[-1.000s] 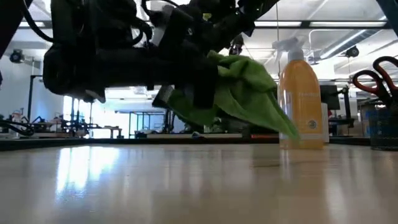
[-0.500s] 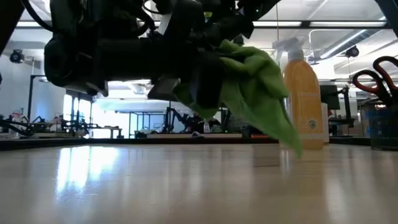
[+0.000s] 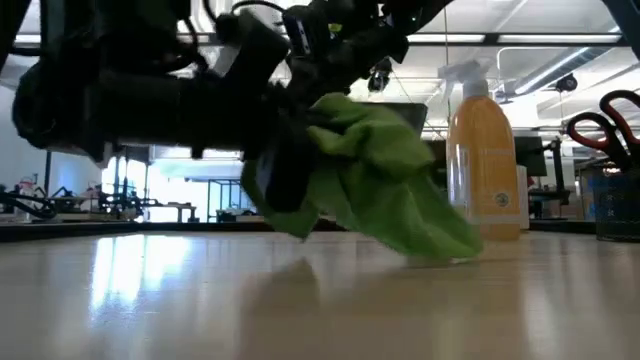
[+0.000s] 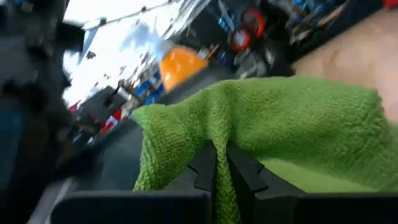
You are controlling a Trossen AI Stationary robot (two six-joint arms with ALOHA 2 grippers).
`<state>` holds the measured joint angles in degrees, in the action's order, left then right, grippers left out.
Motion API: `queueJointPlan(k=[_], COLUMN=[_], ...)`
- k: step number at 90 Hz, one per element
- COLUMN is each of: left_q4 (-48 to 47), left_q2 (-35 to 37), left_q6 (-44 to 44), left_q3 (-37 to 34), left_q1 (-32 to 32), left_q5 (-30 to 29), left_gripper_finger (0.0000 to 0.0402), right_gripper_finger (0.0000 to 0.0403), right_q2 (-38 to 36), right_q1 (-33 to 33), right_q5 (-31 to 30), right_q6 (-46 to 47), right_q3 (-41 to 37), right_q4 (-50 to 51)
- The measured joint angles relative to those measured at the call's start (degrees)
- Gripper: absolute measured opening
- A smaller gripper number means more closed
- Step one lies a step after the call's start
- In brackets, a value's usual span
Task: Apply microfiber cloth
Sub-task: Wipe the back and front of the tablet with the green microfiber cloth
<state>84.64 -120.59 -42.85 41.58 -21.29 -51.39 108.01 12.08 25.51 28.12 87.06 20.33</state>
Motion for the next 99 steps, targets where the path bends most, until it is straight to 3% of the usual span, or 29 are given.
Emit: queueJointPlan(k=[20,49,61,74,99], left_q4=[5.17,5.18,4.46,3.17,2.58], left_q2=[3.94,18.11,22.26,22.34,19.80], left_q6=[0.94,-0.34,3.16,6.60,8.82], left_q3=[-7.42,-19.35,-23.05,-23.61,-22.96], left_q1=[1.32,4.30,4.96,4.73,3.21], left_q5=[-3.15,-5.65,-7.66,-4.17,-6.26], left_gripper_finger=[0.0000,0.0000,0.0000,0.0000,0.0000], right_gripper_finger=[0.0008,0.0008,0.0008,0.0008,0.0008], right_q2=[0.00,-0.09,-0.11,-0.22,-0.22], right_q1=[0.01,0.08,-0.29,-0.28,1.12], right_q5=[-0.43,0.54,4.34,5.02,3.96], right_q6=[0.00,1.07,1.08,1.03,0.77], right_q3=[-0.01,0.18,1.80,4.17,6.35], right_q4=[0.11,-0.07,0.52,0.42,3.59])
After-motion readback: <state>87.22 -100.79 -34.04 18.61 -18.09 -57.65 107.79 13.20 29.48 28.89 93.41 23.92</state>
